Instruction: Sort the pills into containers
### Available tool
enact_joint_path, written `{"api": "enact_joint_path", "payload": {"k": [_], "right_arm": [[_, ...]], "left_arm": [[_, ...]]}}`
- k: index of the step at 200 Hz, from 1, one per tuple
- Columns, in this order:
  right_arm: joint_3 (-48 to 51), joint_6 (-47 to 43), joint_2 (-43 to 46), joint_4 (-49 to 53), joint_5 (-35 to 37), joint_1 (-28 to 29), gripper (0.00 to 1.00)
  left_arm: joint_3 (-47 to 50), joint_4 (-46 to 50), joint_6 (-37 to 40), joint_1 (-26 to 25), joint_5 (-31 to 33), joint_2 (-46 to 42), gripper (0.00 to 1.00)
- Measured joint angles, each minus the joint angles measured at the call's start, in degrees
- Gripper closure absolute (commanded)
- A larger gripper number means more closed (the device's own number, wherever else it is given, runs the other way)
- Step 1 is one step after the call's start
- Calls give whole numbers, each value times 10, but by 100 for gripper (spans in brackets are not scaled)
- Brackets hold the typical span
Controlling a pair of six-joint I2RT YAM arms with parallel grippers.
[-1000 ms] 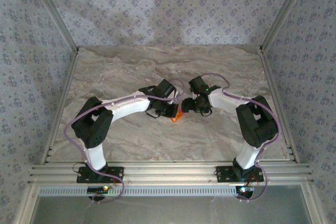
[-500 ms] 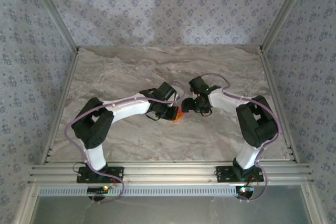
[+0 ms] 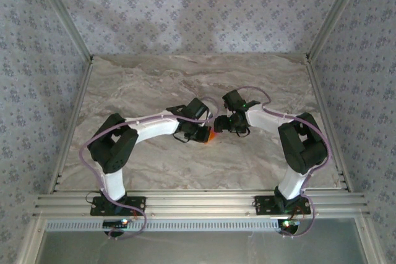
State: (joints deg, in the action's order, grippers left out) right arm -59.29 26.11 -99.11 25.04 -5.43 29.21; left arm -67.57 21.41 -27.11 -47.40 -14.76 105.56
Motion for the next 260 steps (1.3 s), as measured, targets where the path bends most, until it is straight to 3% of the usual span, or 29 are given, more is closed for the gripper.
{"api": "enact_joint_path", "payload": {"k": [193, 218, 260], "right_arm": [[0, 3, -8, -21, -9, -1, 23], [0, 3, -8, -22, -9, -2, 23], [-15, 3, -17, -15, -13, -3, 23]], "left_arm": [[-12, 2, 12, -18, 42, 15, 100], [-20, 15, 22, -17, 61, 15, 92], [-28, 28, 44, -4, 99, 1, 70]]}}
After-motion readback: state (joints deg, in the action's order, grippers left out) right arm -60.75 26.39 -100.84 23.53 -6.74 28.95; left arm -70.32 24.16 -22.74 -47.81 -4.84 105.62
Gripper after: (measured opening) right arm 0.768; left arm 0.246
